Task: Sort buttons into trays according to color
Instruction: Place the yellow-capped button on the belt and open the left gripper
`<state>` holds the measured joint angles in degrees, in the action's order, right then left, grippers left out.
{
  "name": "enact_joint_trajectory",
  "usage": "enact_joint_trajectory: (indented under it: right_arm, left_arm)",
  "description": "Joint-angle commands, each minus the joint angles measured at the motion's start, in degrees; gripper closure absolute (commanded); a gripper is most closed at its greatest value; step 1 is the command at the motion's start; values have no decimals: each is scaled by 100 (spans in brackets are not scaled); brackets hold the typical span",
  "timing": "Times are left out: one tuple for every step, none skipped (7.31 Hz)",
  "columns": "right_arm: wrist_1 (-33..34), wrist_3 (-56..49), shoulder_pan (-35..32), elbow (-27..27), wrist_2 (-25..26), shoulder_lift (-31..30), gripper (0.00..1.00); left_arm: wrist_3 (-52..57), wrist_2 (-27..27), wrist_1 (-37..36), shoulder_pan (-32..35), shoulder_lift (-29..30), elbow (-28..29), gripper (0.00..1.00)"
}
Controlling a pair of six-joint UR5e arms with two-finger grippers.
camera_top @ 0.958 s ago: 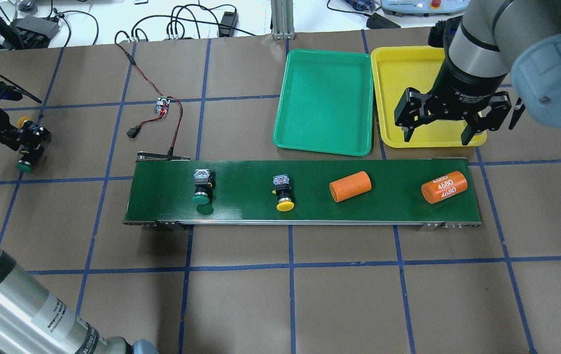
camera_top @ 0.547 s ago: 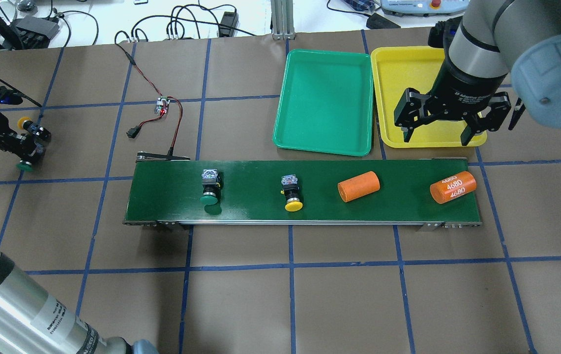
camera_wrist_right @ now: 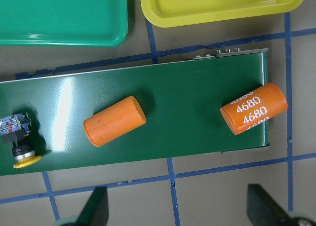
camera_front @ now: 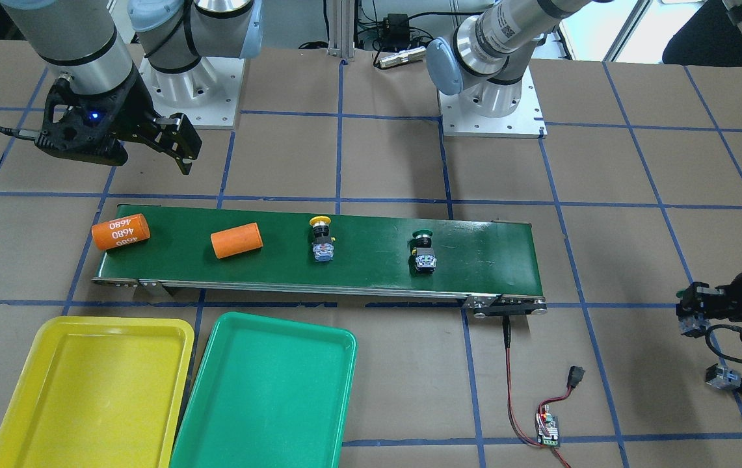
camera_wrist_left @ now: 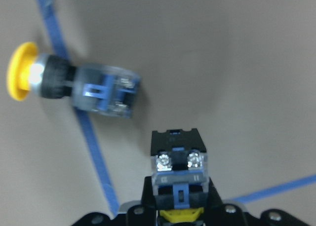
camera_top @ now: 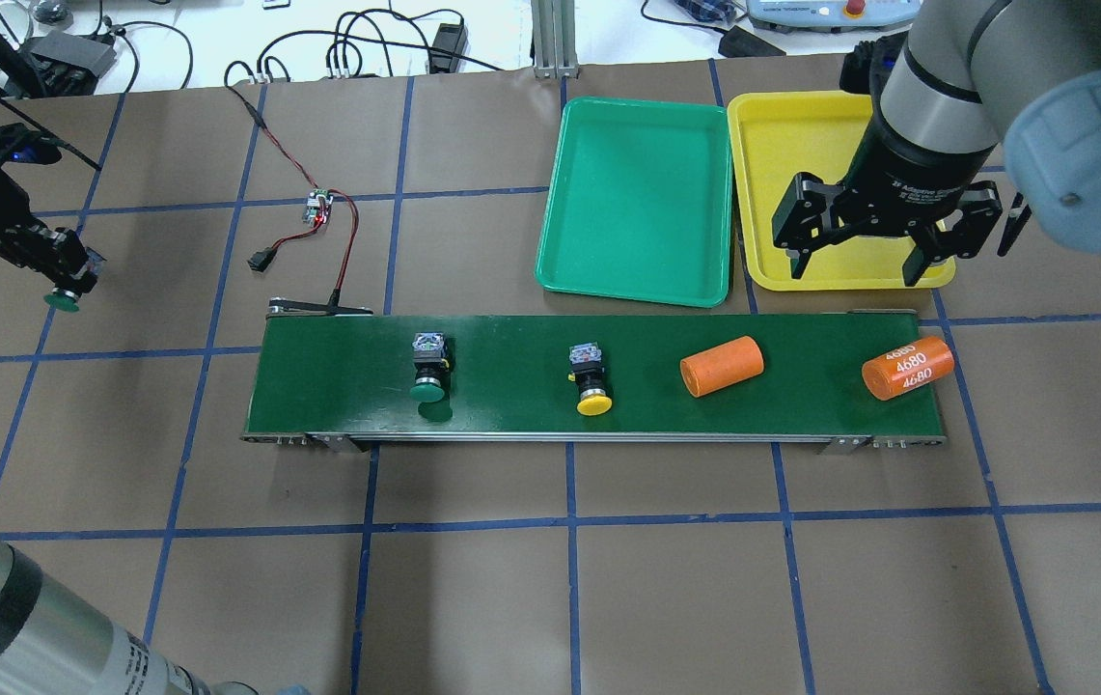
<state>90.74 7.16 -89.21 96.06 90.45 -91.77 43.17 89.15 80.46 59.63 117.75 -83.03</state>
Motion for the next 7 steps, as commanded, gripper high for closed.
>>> enact_joint_trajectory:
  right_arm:
    - [14, -4, 0, 0, -1, -8, 0]
    - [14, -4, 0, 0, -1, -8, 0]
    - [5, -12, 0, 0, 7, -8, 0]
    - [5, -21, 0, 0, 16, 1, 0]
    - [5, -39, 0, 0, 34, 18, 0]
    - [-4, -39, 0, 0, 69, 10, 0]
    - [-21, -4, 0, 0, 51, 10, 0]
  left_arm:
    - [-1260, -214, 269, 809, -1065, -1060, 100]
    - [-1954, -266, 147, 1205, -1383, -1588, 100]
    - [-2422, -275, -264, 1583, -1586, -1933, 100]
    - [-2975, -284, -511, 1961, -1753, -2337, 100]
    - [-3233, -275, -1201, 2234, -1799, -2750, 100]
    - [-3288, -284, -1791, 2350, -1773, -3119, 100]
    - [-3315, -293, -1884, 2378, -1703, -3245, 100]
